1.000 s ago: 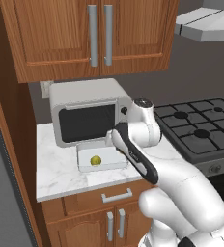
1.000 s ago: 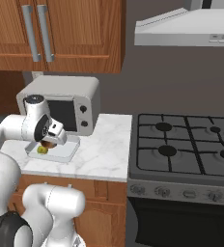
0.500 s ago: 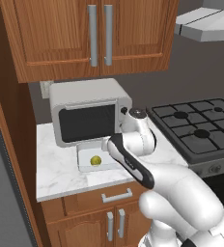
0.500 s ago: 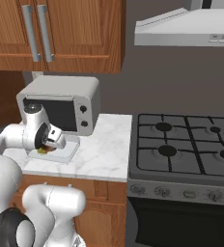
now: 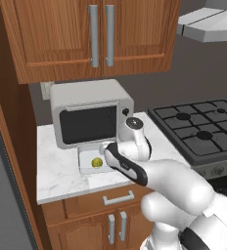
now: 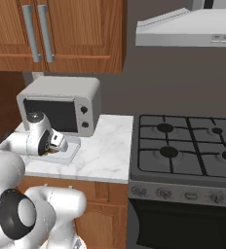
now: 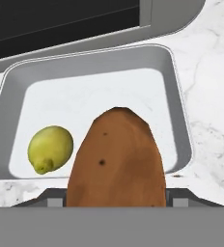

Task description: Take the lemon and potato out of the freezer and place them in the tupperware container on the counter. Then put the tupperware containing the vegetables back in the freezer.

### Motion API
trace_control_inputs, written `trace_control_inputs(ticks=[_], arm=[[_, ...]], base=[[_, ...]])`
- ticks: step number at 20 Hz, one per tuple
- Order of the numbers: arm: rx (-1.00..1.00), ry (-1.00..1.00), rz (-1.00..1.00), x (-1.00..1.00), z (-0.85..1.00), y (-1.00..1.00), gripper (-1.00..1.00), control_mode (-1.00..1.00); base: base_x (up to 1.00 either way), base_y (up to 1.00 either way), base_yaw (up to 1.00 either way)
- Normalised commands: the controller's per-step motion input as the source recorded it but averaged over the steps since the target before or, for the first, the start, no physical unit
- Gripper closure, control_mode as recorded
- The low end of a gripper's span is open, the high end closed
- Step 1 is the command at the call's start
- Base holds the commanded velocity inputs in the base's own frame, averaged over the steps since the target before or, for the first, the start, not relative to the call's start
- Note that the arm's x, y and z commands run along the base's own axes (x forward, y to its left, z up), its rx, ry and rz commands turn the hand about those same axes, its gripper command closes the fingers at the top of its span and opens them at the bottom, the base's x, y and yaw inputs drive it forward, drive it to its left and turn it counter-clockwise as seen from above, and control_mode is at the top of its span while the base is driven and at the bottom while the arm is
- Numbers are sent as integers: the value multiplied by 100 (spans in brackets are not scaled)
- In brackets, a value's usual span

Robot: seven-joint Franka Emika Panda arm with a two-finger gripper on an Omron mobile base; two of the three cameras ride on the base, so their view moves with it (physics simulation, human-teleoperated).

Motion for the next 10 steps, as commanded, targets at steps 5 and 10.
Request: trace_control_inputs(ticks=[5,10], arm=[[0,0,-1,41,-16,24,100,-100],[0,0,-1,27,-14,7,100,-100]], base=[[0,0,0],[0,0,0]])
